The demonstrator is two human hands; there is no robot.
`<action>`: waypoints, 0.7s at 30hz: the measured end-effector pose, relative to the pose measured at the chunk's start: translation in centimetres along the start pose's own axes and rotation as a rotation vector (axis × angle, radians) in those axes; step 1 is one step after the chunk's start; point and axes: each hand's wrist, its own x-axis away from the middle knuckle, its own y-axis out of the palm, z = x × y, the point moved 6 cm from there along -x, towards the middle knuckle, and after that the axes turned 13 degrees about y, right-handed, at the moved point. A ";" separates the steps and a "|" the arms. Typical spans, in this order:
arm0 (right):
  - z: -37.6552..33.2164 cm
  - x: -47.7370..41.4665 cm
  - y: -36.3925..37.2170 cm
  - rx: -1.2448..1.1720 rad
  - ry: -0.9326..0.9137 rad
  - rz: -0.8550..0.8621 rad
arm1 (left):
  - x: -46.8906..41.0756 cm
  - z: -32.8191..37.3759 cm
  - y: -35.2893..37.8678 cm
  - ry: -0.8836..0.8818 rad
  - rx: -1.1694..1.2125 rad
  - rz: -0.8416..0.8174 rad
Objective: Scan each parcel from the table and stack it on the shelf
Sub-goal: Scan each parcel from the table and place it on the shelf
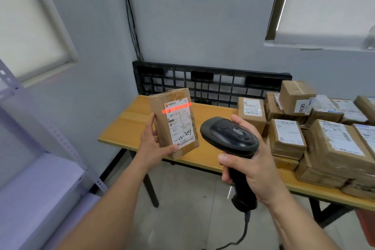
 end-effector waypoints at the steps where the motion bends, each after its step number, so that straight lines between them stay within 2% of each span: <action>1: 0.0 0.7 0.1 0.002 -0.006 -0.009 | 1.0 0.3 -0.3 -0.002 -0.006 0.009; 7: 0.7 4.3 1.7 -0.038 -0.003 -0.114 | 7.4 1.6 -2.2 -0.031 0.013 0.059; 21: 3.6 9.3 10.3 -0.095 0.051 -0.402 | 21.1 2.6 -11.0 -0.135 -0.077 0.316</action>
